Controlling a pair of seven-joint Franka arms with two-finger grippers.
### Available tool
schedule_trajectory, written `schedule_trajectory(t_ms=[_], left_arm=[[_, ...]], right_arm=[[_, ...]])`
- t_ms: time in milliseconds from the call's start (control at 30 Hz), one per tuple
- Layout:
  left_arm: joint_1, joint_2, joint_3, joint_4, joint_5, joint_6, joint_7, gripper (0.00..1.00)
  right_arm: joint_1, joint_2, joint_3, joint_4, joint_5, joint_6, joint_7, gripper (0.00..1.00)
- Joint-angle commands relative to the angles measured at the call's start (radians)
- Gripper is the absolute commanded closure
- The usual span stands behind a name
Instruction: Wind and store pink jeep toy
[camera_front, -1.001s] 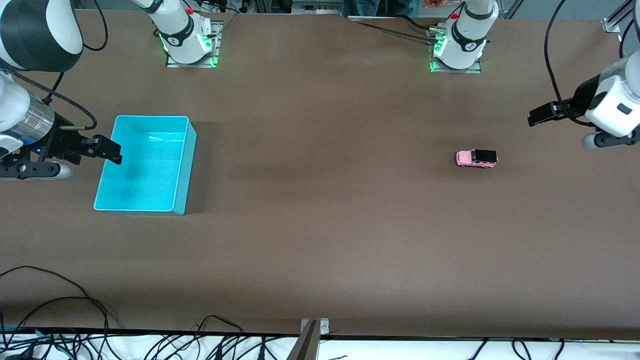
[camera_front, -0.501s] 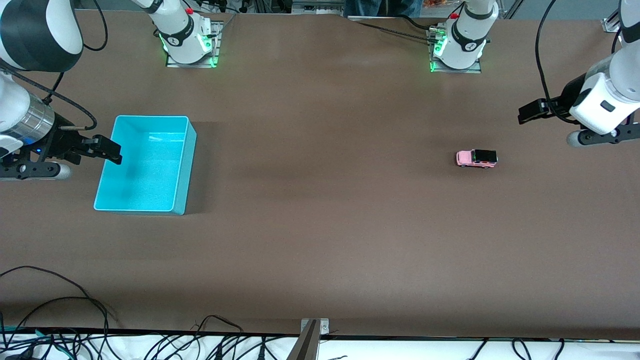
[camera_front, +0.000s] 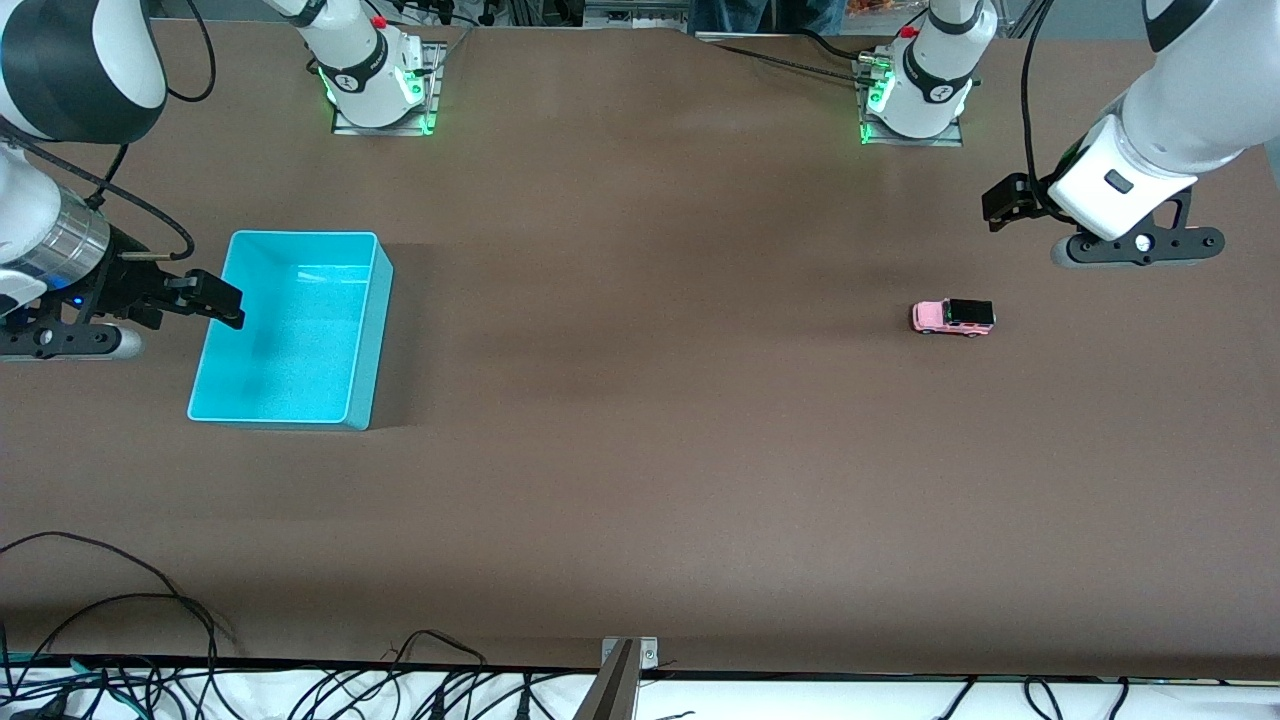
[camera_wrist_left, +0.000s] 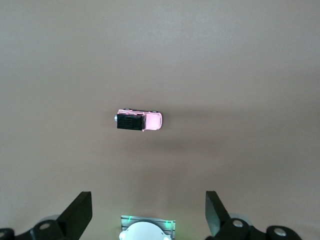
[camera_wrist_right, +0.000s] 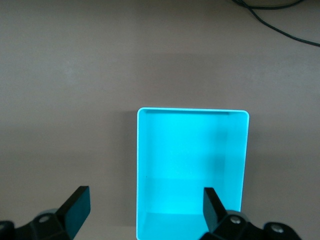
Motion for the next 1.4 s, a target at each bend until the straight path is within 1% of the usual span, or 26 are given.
schedule_trajectory(t_ms=[0, 734, 1368], left_arm=[[-0.045, -0.024, 0.027, -0.017, 0.029, -0.006, 0.01, 0.0], [0.015, -0.023, 0.024, -0.018, 0.017, -0.007, 0.012, 0.0], [0.015, -0.024, 0.019, -0.015, 0.017, -0.007, 0.012, 0.0]], right_arm=[[0.003, 0.0, 0.0, 0.007, -0.011, -0.004, 0.004, 0.0], [0.003, -0.002, 0.0, 0.007, -0.009, -0.005, 0.004, 0.0], [0.003, -0.002, 0.0, 0.007, -0.011, -0.004, 0.004, 0.0]])
